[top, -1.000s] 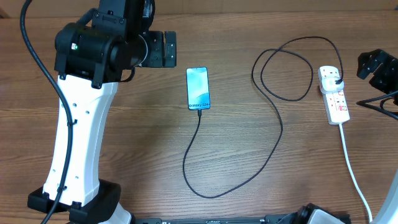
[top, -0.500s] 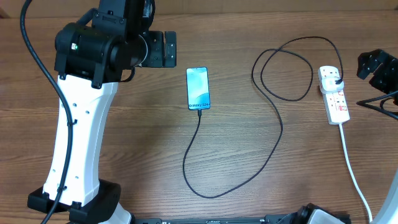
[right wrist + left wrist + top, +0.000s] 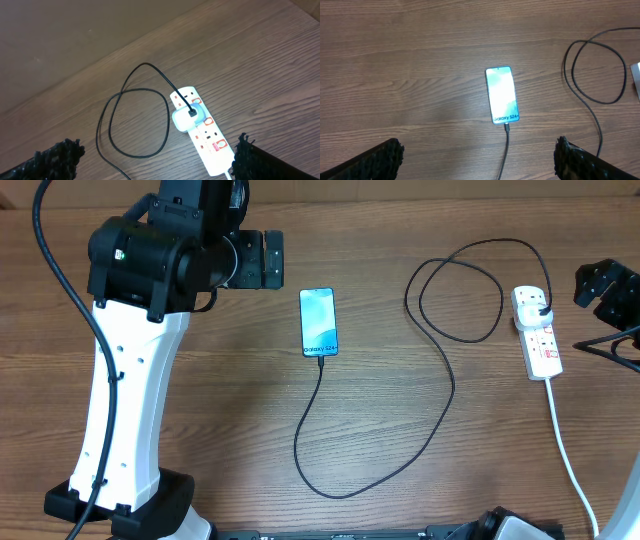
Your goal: Plug charger to phone and switch on socket
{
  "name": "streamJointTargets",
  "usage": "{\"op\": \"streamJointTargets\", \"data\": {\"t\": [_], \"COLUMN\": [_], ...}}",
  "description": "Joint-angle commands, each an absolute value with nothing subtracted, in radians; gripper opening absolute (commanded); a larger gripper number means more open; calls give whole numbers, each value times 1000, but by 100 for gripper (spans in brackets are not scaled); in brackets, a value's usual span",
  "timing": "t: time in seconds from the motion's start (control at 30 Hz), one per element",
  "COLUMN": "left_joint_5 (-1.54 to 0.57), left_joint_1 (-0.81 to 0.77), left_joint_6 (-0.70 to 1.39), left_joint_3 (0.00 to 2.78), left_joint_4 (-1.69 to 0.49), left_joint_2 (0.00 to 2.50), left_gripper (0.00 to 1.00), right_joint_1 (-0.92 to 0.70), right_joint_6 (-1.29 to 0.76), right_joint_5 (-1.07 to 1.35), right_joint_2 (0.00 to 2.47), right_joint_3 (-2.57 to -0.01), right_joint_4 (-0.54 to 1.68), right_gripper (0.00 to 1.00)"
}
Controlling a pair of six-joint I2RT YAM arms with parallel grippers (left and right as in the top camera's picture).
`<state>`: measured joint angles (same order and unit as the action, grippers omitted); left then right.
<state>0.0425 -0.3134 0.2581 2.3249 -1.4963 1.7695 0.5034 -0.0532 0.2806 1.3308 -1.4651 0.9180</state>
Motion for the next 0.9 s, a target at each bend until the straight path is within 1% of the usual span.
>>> {"op": "streamJointTargets", "data": {"t": [0.0, 0.27, 0.57, 0.7, 0.87], "left_joint_5": [77, 113, 119, 141, 157], "left_joint_1": [-308, -308, -308, -308, -308], "left_joint_6": [250, 250, 250, 250, 250], "left_joint_3": [2324, 2323, 2283, 2154, 1889], "left_joint_4": [-1494, -1454, -1355, -1278, -1114], "left_joint_2": [1762, 1738, 1649, 1566, 1424], "left_gripper": [100, 100, 100, 100, 100], "right_joint_1": [506, 506, 506, 506, 506], "right_joint_6": [-59, -59, -60, -59, -59], "right_joint_5": [270, 270, 270, 270, 270], "right_joint_2": [1332, 1332, 1332, 1332, 1332], "right_joint_3": [-1473, -1473, -1473, -1473, -1473], "right_joint_4": [915, 915, 915, 915, 915], "right_gripper": [100, 100, 100, 100, 100]}}
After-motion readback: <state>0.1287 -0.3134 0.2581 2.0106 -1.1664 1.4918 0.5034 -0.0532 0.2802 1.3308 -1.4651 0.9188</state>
